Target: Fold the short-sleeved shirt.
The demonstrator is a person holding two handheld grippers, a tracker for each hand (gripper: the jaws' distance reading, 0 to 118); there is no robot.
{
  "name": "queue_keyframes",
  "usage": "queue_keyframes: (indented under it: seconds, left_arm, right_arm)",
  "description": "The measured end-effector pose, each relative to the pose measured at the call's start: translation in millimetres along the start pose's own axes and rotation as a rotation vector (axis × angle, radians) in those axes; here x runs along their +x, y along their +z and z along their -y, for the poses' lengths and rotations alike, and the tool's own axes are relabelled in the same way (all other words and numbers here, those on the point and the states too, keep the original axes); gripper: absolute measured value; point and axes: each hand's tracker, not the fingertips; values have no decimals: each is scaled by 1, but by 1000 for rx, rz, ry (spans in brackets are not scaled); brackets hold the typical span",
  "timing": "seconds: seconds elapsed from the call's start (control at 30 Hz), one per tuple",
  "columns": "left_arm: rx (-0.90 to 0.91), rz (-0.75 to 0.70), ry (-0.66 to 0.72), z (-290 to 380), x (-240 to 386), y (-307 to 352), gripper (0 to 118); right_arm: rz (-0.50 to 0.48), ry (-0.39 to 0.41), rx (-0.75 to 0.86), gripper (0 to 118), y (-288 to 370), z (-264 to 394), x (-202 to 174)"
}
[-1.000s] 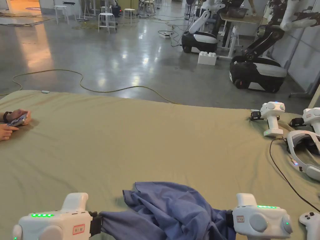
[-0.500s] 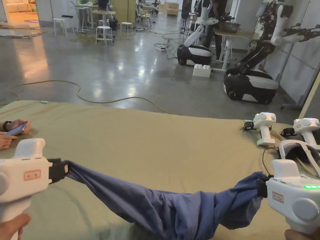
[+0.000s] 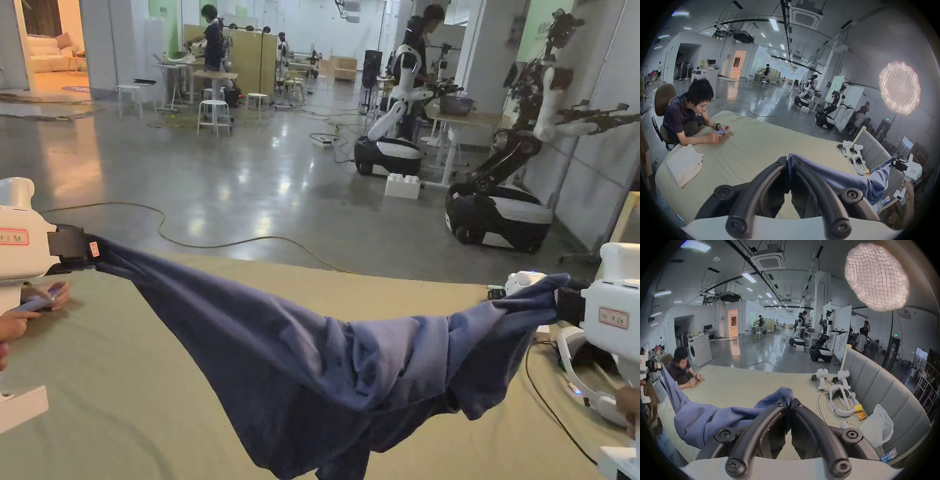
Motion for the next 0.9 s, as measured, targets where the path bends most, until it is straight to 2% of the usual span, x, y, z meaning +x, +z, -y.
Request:
queue_keyframes:
  seconds: [0.1,0.23,0.37,0.5,0.73,0.9]
  left_arm:
    - [18,-5,-17,-17,10,-6,6]
    - [33,-10,-19,-41,11,-28,6]
    - [59,-66,-93,-52,23,-46,6]
    - [49,-81,-100,-46,22,-63,6]
    - [-48,-99,-130,38,6,-72,6]
    - [-143,-131,-112,137,-12,-63,6]
  right_arm:
    - [15,31,21,4,-4,-24,-11]
    - [8,34,52,4,-22,-49,-19]
    - [38,56,84,4,-41,-59,-27]
    - [42,28,64,4,-55,-51,-28]
    - [41,64,-28,4,-64,22,-30]
    - [54,29,-111,4,-59,104,-26]
